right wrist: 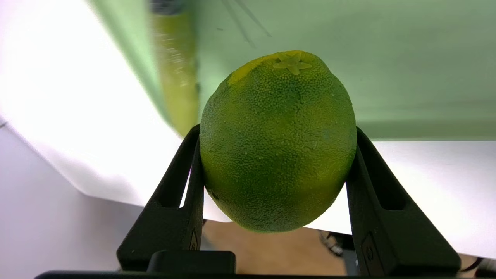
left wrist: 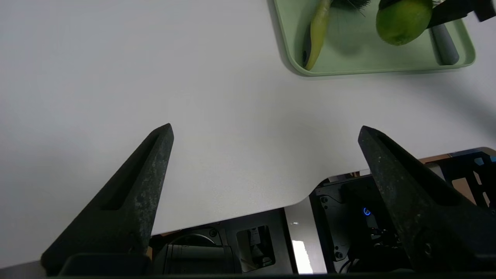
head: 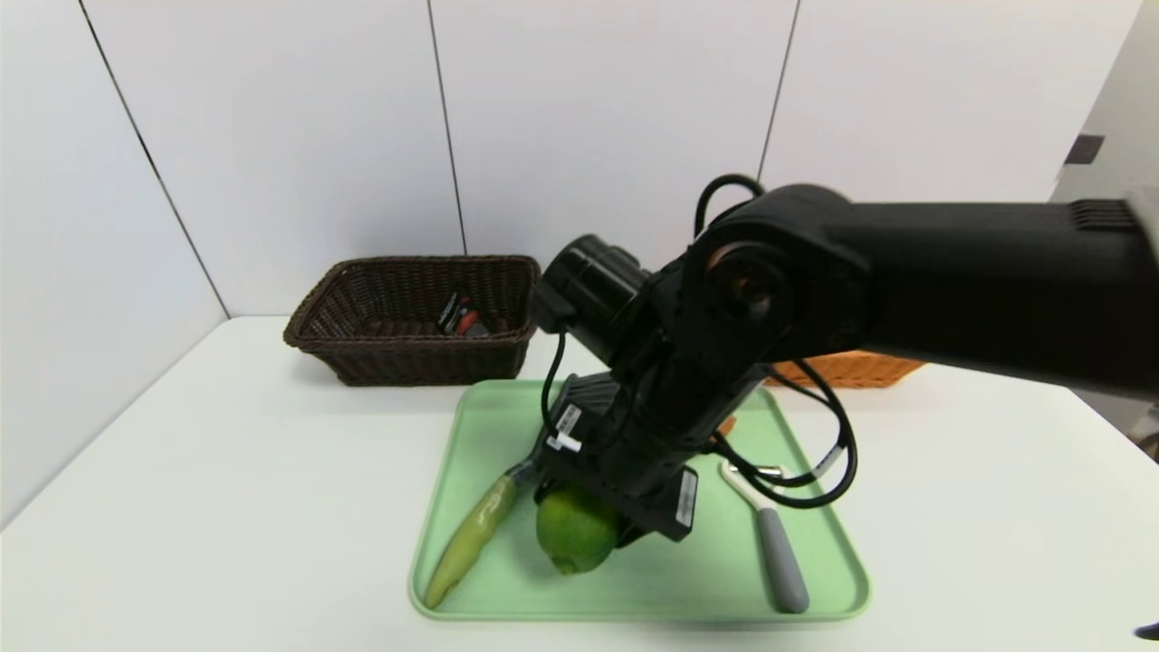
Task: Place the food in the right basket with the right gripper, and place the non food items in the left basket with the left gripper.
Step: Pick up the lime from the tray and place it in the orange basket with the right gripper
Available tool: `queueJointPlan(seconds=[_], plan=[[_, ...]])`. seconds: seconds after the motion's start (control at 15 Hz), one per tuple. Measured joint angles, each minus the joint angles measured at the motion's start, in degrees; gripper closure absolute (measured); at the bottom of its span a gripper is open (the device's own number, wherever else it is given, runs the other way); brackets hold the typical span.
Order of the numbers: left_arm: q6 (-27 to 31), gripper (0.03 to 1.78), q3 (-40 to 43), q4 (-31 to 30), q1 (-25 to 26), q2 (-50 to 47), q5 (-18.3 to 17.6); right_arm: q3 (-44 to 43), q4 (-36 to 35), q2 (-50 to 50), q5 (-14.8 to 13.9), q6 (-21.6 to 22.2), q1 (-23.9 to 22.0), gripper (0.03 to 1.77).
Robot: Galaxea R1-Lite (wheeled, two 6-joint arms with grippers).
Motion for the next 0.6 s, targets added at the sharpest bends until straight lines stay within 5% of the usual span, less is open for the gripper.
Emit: queueJointPlan(seconds=[0.27, 0.6], plan=[[0.06, 0.12, 0.04, -0.17, -0.04, 0.24, -0.26, 0.00, -8.28, -9.12, -5.81, -11.76, -6.81, 0.80], [0.15, 0.12, 0.65, -0.44, -0.09, 1.02, -1.27, -0.05, -18.53, -12.74, -5.34, -14.02, -22.52, 0.80]])
